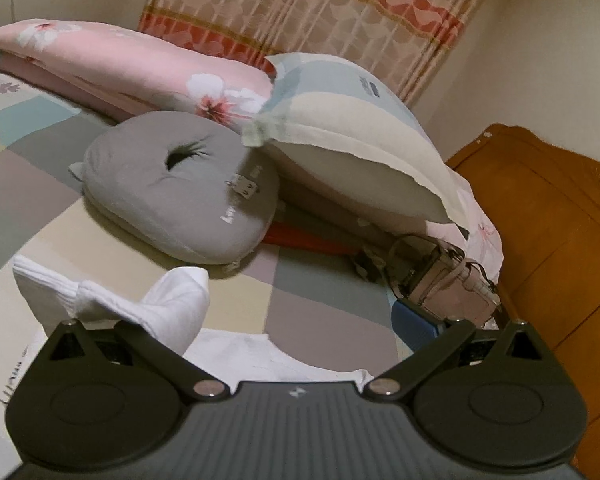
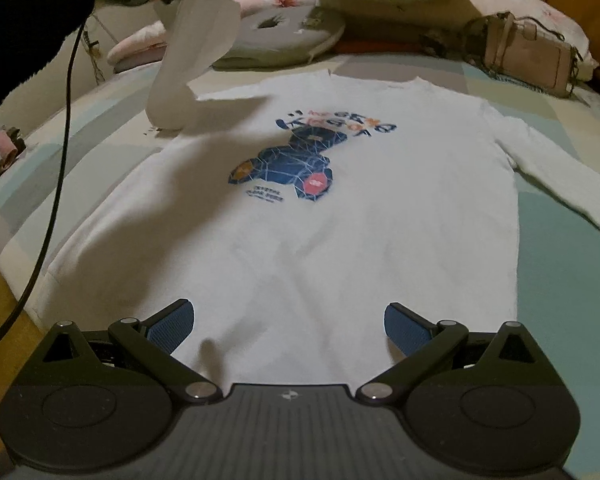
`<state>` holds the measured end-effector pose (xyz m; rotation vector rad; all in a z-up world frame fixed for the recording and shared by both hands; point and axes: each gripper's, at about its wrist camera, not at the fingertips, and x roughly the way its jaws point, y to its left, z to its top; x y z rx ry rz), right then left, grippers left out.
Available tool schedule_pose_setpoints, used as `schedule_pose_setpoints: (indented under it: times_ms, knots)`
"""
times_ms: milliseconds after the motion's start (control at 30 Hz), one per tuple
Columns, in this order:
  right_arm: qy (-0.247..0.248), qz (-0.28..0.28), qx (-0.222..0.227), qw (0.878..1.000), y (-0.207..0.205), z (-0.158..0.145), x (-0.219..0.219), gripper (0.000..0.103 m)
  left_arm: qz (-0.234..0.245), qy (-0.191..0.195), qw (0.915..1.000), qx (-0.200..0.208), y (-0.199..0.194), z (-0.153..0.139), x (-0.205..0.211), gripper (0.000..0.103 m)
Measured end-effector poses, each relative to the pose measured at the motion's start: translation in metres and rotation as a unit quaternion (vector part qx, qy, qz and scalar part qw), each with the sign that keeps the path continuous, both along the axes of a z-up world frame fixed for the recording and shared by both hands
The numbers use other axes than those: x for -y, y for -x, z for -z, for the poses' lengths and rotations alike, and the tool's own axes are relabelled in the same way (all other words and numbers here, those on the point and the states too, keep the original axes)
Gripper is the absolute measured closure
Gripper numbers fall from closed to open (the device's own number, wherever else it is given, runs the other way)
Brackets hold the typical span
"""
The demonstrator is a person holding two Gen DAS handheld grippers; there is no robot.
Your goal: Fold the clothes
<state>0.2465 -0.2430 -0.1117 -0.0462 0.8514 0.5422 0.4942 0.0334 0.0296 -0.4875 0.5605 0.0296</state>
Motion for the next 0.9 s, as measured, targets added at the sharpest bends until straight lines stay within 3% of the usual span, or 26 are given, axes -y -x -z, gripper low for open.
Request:
schedule_pose_setpoints:
  times_ms: [567,900]
  knots:
    - [0.024,0.038,-0.005,0.999,-0.002,-0.001,0.021,0.0,0.061,-0.04,0.997,-0.028,-0.042,0.01,0.091,0.002]
    - [0.034,0.04,-0.004,0.999,-0.002,-0.001,0.022,0.0,0.111,-0.072,0.9901,-0.047,-0.061,0.024,0.136,0.002]
